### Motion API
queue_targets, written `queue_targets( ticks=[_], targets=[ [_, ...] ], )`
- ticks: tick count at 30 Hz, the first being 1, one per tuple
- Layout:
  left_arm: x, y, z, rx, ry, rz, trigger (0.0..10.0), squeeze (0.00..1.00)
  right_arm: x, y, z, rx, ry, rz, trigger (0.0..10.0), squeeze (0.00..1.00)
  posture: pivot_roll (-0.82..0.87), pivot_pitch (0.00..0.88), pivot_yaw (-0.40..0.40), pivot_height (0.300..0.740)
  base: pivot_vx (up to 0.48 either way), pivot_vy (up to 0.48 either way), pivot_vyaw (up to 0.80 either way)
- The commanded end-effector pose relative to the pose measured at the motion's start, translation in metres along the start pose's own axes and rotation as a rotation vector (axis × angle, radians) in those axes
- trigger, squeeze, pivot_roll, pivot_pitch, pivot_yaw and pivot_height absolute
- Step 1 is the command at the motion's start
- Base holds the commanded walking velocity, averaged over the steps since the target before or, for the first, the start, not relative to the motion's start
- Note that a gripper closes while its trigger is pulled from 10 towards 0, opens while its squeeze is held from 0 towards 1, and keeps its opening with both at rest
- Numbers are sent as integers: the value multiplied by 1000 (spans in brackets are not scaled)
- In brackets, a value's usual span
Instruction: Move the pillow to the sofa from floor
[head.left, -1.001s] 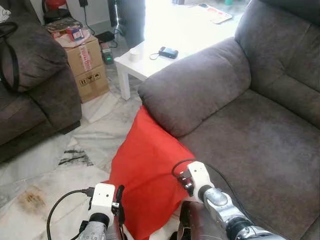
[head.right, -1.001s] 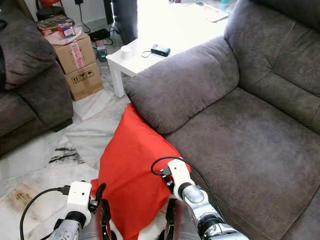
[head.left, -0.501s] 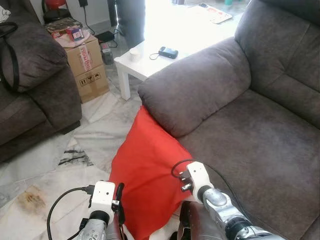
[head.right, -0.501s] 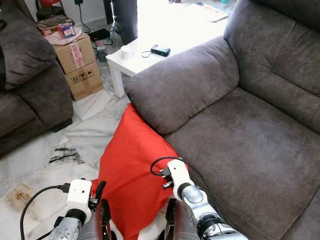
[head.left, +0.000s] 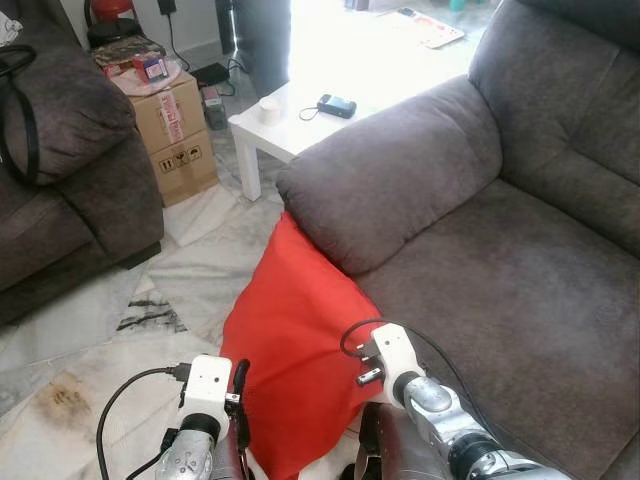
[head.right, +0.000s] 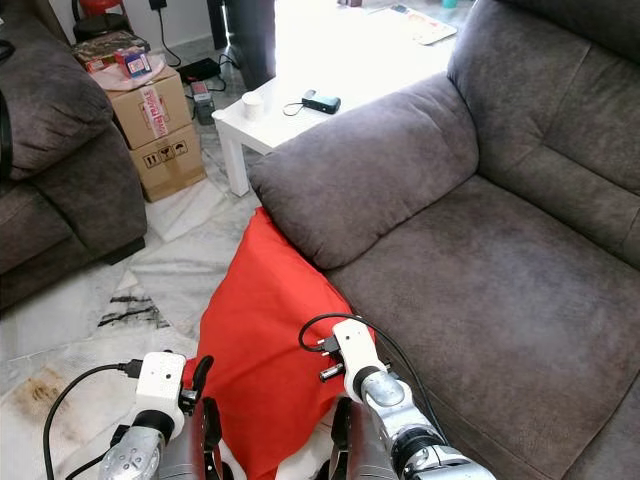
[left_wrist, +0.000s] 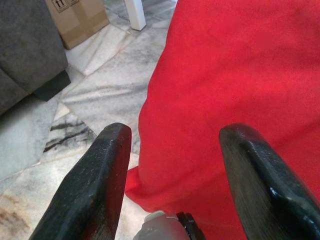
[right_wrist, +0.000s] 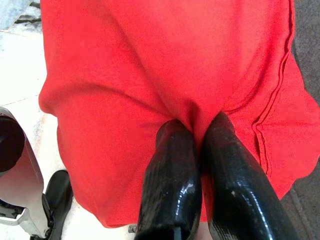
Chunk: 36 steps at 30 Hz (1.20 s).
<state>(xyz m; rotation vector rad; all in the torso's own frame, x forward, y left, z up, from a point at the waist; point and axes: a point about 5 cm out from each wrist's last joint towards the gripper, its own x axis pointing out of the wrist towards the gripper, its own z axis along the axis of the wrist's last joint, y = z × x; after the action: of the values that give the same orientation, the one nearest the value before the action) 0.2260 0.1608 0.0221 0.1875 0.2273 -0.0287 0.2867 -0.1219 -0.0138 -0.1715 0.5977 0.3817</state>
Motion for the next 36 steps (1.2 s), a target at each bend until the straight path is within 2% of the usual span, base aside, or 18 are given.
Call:
queue_targets(
  ticks=[1, 12, 13, 14, 15, 20, 22, 26, 32, 36],
  targets=[
    [-2, 1, -7, 18, 29, 4, 10000, 0, 1, 3, -2, 15, 17, 9, 0, 0, 142, 129, -74, 600, 0, 0, 0],
    [4, 5, -4, 30, 12, 18, 10000, 0, 3, 14, 3, 68, -15, 62, 0, 0, 135, 92, -68, 600, 0, 0, 0],
    [5, 6, -3, 32, 5, 27, 10000, 0, 3, 16, 3, 69, -22, 73, 2000, 0, 133, 89, -67, 600, 0, 0, 0],
    [5, 7, -3, 32, 3, 30, 10000, 0, 3, 17, 4, 67, -25, 76, 2000, 0, 132, 86, -66, 600, 0, 0, 0],
    [5, 9, -2, 34, -2, 38, 10000, 0, 3, 18, 4, 63, -32, 78, 10000, 0, 130, 83, -63, 600, 0, 0, 0],
    [4, 16, 0, 23, -21, 81, 10000, 0, 2, 17, 4, 80, -58, 66, 10000, 0, 127, 75, -59, 600, 0, 0, 0],
    [2, 22, 0, 7, -26, 106, 10000, 0, -2, 6, 0, 118, -99, 46, 10000, 0, 122, 68, -55, 600, 0, 0, 0],
    [1, 23, 0, 9, -27, 107, 10000, 0, -7, -6, 4, 154, -177, 36, 10000, 0, 119, 67, -50, 600, 0, 0, 0],
    [1, 23, 7, -2, -68, 121, 10000, 0, -15, -22, 28, 242, -403, 14, 10000, 0, 117, 62, -40, 600, 0, 0, 0],
    [4, 24, 13, 0, -95, 122, 10000, 0, -20, -22, 45, 228, -522, 8, 10000, 0, 114, 59, -33, 600, 0, 0, 0]
  ],
)
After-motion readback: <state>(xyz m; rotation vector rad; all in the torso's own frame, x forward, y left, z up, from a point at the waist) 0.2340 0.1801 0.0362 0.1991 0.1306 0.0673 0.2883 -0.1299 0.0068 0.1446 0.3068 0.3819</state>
